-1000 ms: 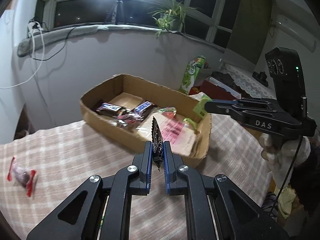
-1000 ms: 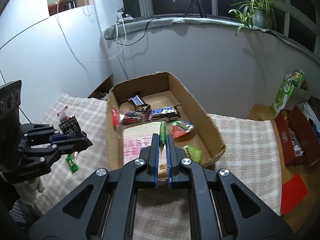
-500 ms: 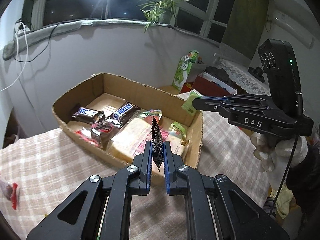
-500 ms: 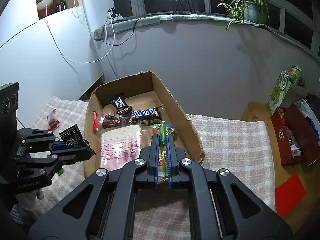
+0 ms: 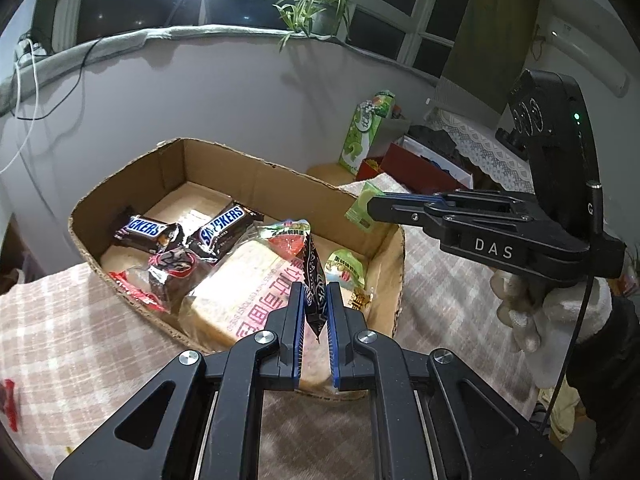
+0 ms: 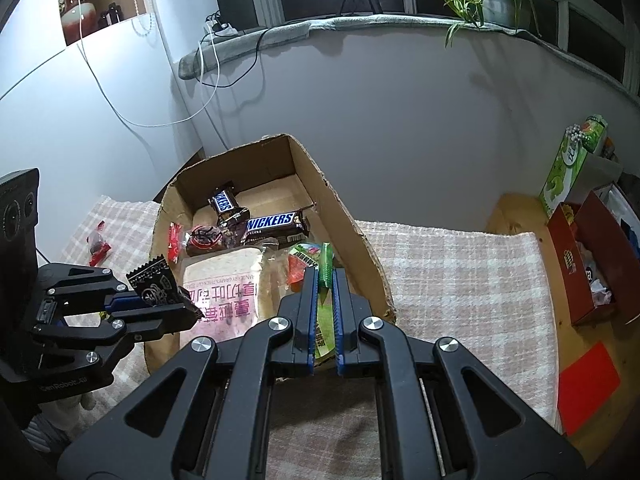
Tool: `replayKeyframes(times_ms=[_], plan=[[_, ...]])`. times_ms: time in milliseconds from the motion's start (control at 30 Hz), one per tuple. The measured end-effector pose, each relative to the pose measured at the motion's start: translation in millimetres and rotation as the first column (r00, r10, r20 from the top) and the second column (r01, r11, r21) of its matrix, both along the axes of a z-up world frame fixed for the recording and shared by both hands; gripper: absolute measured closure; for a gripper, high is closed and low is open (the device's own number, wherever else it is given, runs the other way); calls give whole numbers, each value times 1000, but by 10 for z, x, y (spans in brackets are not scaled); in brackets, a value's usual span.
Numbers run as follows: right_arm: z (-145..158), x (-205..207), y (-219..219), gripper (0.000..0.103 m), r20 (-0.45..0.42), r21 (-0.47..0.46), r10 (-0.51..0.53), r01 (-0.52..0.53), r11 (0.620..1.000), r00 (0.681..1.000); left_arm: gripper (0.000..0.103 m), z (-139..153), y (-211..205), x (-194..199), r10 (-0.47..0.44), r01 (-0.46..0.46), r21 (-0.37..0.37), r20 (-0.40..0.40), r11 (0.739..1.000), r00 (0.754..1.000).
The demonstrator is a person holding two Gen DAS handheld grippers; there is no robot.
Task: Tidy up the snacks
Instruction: 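Open the left tool dropping the black wrapper into the box while the right tool drops the green candy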
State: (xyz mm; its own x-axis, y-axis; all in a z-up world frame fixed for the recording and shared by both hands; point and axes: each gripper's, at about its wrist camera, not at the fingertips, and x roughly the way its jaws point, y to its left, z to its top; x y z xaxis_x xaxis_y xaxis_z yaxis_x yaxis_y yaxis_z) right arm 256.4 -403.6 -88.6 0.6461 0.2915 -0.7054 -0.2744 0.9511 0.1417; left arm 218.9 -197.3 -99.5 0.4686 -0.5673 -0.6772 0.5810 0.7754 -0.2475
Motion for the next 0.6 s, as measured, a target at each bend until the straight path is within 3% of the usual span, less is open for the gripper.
replayKeyframes(times_ms=[67,133,167,200,267,333,500,600], plan=[[3,-8,-4,96,5,-3,-5,5,1000,1000,94,-7,-11,5,1,-1,5,0,1000,1000],[8,-11,-7,86,6,-6,-9,9,1000,1000,93,-11,-26,5,-2,2,12,3,1000,1000],[11,-14,-9,72,8,-7,-12,12,1000,1000,91,-10,-30,2,2,-2,20,7,1000,1000],[18,-20,-7,56,12,-9,-14,14,1000,1000,81,-8,-30,6,11,-11,27,8,1000,1000],[41,-39,-4,41,30,-18,-26,26,999,999,69,0,-20,14,20,-21,26,9,999,1000],[59,-45,-3,39,35,-19,-32,33,999,999,62,3,-3,12,32,-32,28,11,999,999],[69,-62,23,29,37,-28,-37,38,999,999,62,12,35,7,40,-40,28,9,999,999],[83,-73,26,28,39,-23,-43,44,999,998,62,27,43,-5,42,-42,29,12,999,999]])
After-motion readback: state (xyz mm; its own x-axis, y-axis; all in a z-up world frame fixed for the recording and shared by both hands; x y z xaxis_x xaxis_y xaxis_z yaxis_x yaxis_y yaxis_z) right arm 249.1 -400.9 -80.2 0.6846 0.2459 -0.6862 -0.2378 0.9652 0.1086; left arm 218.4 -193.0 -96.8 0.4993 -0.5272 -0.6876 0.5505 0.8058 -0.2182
